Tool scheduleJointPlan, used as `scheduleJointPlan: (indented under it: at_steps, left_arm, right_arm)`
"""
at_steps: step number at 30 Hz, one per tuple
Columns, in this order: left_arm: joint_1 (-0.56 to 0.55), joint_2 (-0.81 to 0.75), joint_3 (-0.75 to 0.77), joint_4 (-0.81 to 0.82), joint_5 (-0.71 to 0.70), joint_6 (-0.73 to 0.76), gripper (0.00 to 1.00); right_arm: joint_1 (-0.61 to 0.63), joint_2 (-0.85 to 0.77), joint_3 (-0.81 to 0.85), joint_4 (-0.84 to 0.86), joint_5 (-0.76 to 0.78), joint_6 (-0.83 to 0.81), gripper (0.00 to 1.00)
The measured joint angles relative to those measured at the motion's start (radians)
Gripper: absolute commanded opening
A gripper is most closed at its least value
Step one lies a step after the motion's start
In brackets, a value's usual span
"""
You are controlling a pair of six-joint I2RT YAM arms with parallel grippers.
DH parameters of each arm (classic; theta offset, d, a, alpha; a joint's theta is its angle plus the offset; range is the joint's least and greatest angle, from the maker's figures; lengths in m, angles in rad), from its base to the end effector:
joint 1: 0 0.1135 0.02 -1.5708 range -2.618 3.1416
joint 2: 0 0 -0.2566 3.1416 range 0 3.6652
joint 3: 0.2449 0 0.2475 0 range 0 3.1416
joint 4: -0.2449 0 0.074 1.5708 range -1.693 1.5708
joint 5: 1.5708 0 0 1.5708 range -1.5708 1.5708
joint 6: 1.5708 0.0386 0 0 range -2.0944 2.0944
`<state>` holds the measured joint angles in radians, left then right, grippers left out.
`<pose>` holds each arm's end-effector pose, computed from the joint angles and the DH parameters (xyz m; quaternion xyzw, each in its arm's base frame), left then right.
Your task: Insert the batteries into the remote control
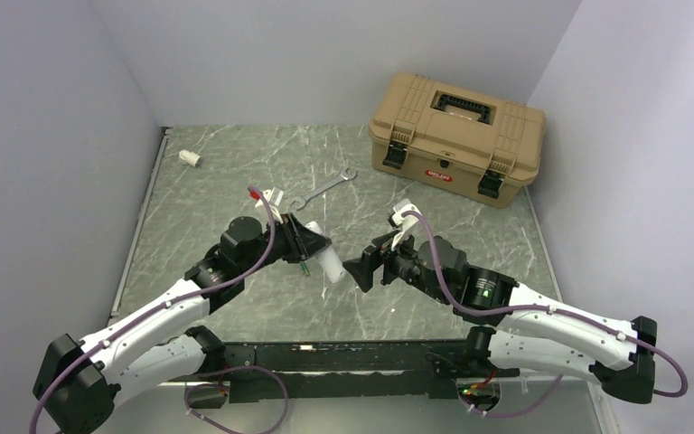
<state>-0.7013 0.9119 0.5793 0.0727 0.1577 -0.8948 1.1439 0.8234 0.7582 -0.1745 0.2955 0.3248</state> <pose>0.1625 -0.1452 0.2659 -0.0286 0.7913 -0.4786 0.3795 0.0917 0.1745 0.3196 -0.2264 0.7499 0.3233 0.5309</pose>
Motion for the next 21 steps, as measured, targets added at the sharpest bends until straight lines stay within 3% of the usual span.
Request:
scheduleJointPlan:
  at_steps: [6, 14, 21]
  left_arm:
    - [0.003, 0.021, -0.035, 0.164, 0.087, -0.016, 0.0]
    - [0.003, 0.032, -0.035, 0.233, 0.121, -0.027, 0.0]
    - [0.003, 0.032, -0.036, 0.267, 0.135, -0.043, 0.0]
  right_arm:
    - [-0.016, 0.048, -0.004, 0.01, -0.122, 0.018, 0.93]
    - [-0.016, 0.112, -0.022, 0.013, -0.159, 0.027, 0.91]
    - [-0.016, 0.145, -0.03, 0.047, -0.162, 0.028, 0.8]
